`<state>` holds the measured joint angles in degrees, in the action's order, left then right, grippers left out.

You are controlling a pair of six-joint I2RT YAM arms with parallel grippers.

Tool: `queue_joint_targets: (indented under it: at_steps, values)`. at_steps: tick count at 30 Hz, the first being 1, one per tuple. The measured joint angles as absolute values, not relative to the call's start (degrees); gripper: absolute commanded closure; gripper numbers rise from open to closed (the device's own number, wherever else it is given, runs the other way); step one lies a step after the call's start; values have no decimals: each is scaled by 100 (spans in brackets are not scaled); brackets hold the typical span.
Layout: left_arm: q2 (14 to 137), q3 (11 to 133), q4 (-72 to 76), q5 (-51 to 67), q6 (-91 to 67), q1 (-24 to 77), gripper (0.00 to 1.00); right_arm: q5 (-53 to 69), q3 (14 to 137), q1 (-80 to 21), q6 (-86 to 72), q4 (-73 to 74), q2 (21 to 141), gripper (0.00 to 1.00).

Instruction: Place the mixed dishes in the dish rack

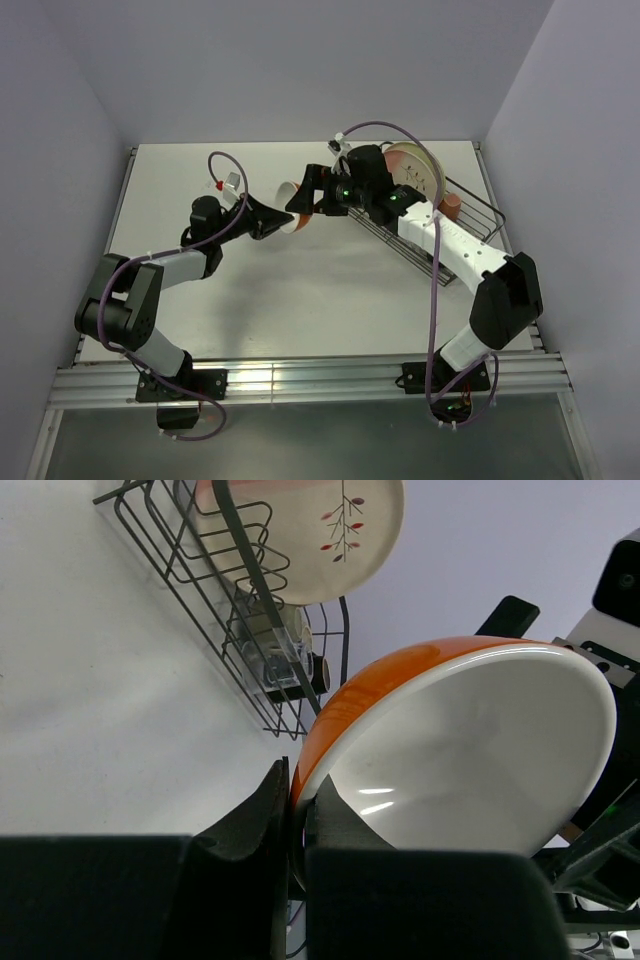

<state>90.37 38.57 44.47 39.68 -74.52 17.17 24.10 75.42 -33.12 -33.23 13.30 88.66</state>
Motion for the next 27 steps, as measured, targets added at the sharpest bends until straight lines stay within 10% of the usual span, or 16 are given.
queue_joint_targets:
  at_steps: [9, 17, 27]
  values:
    - [9037, 3857, 4617, 3977, -7487, 1767, 100, 2665, 7542, -3312, -3833, 1186, 9045, 9]
    - [9037, 3811, 4591, 3935, -7507, 1756, 98, 2672, 7526, -3306, -3824, 1116, 9133, 42]
    - [9037, 3774, 4644, 3938, -7509, 1776, 59, 2799, 7400, -3301, -3813, 1024, 9133, 68]
